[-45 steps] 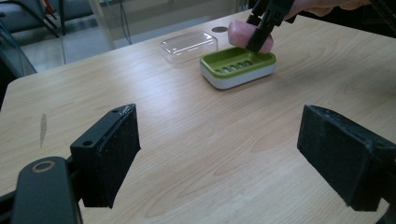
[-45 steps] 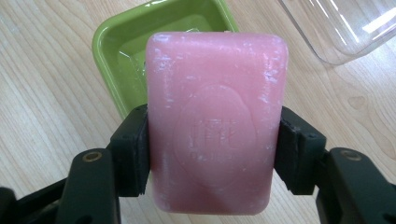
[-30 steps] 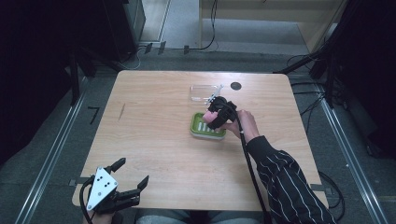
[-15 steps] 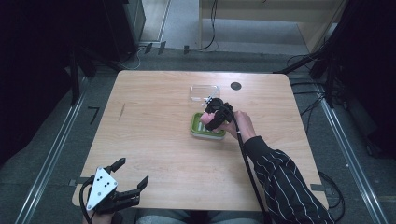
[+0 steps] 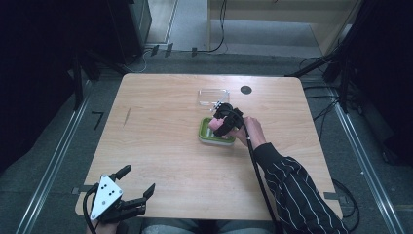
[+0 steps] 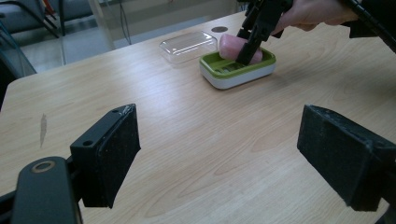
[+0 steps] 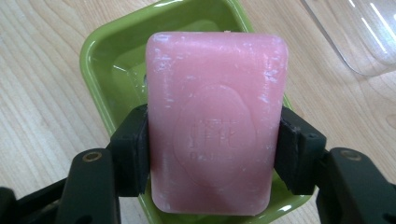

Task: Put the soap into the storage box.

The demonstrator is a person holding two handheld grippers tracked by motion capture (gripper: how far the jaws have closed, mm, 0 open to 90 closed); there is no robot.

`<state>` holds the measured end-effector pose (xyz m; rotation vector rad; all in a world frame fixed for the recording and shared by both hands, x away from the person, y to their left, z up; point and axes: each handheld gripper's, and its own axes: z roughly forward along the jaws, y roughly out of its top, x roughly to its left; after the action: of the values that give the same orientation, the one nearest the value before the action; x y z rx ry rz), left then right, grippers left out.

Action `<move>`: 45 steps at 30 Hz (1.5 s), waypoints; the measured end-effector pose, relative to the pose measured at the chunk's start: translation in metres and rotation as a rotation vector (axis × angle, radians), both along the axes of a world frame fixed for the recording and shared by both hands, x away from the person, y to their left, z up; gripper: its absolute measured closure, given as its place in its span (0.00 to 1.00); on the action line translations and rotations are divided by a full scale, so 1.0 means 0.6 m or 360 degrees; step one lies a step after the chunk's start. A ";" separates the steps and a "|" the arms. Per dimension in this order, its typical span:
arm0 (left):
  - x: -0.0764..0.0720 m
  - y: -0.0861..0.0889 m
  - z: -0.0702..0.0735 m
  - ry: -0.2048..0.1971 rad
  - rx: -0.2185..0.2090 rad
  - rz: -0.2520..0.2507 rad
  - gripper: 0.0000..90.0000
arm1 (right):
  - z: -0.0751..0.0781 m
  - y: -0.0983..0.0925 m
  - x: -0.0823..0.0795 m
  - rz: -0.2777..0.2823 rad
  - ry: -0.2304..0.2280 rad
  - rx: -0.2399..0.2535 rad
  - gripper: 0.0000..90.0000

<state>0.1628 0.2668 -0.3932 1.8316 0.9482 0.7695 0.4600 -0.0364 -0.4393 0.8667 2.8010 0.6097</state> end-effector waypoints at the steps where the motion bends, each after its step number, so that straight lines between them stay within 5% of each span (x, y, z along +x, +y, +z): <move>1: 0.000 0.000 0.000 0.0000 0.0000 0.0000 0.15 | -0.001 0.000 0.000 -0.0004 0.0007 -0.0001 0.43; 30: 0.000 -0.001 0.000 -0.0002 0.0002 0.0001 0.15 | -0.007 0.002 -0.002 0.0032 -0.0022 0.0008 0.42; 45: 0.001 -0.001 0.000 -0.0003 -0.0004 -0.0006 0.15 | 0.019 -0.009 -0.013 -0.0023 -0.0068 -0.0002 0.24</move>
<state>0.1632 0.2659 -0.3931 1.8301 0.9439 0.7671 0.4520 -0.0420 -0.4282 0.8622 2.7544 0.6169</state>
